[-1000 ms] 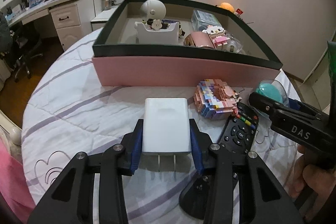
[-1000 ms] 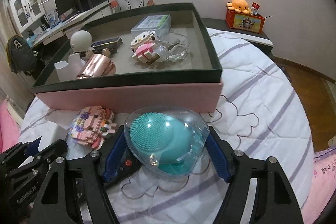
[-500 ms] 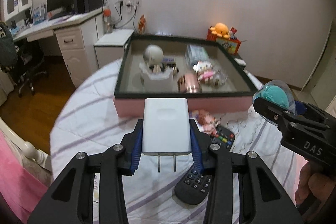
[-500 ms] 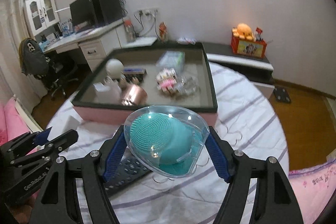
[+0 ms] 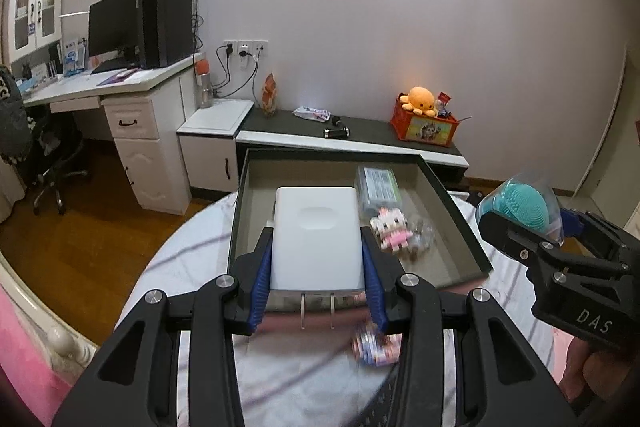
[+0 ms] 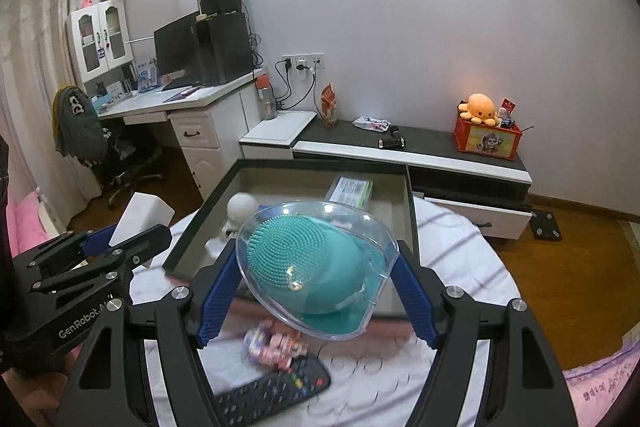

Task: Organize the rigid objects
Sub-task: 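Lower charger into pink box with left tool while right tool lowers teal case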

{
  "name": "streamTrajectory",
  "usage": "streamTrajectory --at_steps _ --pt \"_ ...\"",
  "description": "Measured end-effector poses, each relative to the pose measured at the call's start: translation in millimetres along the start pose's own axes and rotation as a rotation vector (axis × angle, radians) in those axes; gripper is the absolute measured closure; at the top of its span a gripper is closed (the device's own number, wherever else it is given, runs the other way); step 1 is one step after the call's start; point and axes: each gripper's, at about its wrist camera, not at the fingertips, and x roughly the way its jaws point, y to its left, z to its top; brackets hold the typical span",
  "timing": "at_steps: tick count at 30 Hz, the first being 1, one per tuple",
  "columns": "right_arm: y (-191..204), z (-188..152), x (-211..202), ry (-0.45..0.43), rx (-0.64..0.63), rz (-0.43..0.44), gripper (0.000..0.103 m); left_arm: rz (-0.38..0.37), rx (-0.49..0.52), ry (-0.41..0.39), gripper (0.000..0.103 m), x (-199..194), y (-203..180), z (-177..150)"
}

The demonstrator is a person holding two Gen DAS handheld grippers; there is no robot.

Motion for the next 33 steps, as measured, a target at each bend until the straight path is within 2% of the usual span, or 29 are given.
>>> streamTrajectory --at_steps 8,15,24,27,28,33 --pt "-17.1 23.5 71.4 0.061 0.011 -0.017 0.029 -0.011 0.004 0.046 0.062 66.2 -0.1 18.7" --pt "-27.4 19.3 125.3 0.14 0.031 -0.034 0.029 -0.011 -0.001 0.114 0.062 121.3 -0.7 17.9" --pt "-30.2 6.8 159.6 0.228 0.029 -0.034 0.029 0.014 0.039 0.108 0.062 131.0 -2.6 22.1" --pt "-29.1 3.8 159.0 0.23 0.027 -0.031 0.026 0.022 0.044 0.105 0.054 127.0 -3.5 20.8" --pt "-28.4 4.2 156.7 0.221 0.027 -0.024 0.022 0.032 0.044 0.097 0.048 124.1 -3.3 21.2" --pt "-25.3 7.8 145.0 0.21 0.022 -0.037 0.018 0.055 0.024 0.037 0.021 99.3 4.2 25.0"
